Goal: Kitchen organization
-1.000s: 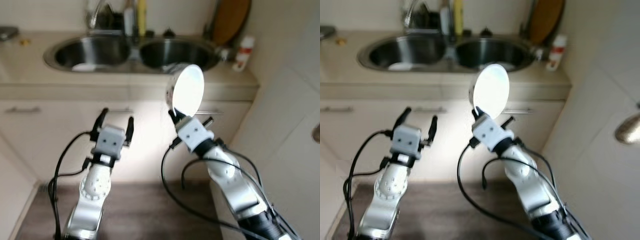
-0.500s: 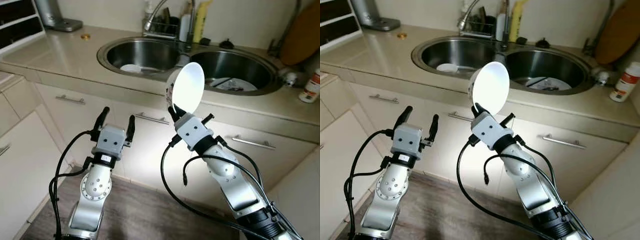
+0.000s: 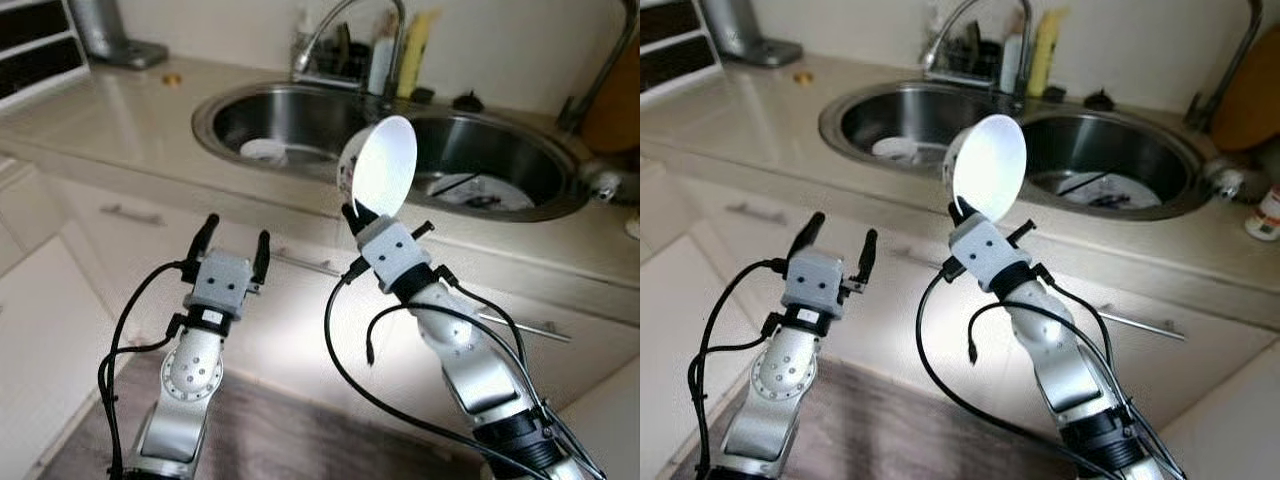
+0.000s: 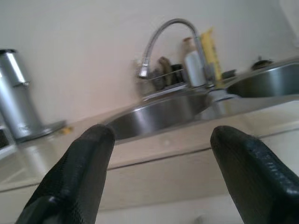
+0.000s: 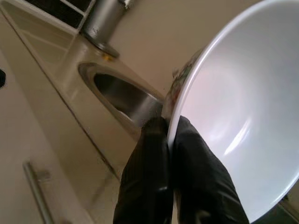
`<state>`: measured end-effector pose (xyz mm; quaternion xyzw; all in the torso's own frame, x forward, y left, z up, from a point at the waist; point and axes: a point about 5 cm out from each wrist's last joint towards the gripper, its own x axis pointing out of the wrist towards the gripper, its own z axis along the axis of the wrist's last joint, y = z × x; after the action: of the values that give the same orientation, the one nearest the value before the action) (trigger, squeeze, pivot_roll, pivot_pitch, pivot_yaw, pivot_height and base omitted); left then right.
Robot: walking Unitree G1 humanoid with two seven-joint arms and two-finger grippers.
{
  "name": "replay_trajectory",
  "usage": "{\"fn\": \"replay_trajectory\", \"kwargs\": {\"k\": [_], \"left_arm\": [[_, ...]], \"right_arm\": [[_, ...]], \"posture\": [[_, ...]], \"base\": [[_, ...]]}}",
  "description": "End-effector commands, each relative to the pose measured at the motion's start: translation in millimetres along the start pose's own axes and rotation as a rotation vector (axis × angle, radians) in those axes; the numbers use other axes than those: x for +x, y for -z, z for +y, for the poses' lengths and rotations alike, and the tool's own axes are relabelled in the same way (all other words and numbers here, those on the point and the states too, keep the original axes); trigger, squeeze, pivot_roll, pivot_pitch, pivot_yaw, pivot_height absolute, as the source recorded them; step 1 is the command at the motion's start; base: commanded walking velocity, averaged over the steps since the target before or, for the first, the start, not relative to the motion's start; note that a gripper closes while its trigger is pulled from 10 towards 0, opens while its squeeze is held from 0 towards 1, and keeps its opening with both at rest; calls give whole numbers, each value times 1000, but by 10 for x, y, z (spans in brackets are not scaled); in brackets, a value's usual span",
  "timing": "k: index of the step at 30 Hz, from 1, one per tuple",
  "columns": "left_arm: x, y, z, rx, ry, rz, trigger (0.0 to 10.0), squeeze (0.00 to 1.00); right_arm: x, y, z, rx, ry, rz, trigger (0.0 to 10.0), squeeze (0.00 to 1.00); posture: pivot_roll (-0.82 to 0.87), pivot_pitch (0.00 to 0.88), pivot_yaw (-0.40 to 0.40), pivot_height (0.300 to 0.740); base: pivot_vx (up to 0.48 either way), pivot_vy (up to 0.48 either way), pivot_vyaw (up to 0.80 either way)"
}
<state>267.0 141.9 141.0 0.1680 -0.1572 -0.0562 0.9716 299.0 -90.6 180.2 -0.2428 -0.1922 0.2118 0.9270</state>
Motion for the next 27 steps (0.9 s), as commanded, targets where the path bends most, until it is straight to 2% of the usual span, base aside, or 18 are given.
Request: {"fn": "replay_trajectory", "kwargs": {"k": [1, 27], "left_arm": [[20, -47, -38, 3, 18, -21, 10000, 0], [24, -46, -38, 5, 21, -19, 10000, 0]], "right_arm": [[12, 2, -59, 7, 22, -3, 10000, 0], [61, 3, -94, 21, 37, -4, 10000, 0]], "posture": [[110, 0, -54, 740], [111, 0, -52, 740]], "base": [[289, 0, 0], [283, 0, 0]]}}
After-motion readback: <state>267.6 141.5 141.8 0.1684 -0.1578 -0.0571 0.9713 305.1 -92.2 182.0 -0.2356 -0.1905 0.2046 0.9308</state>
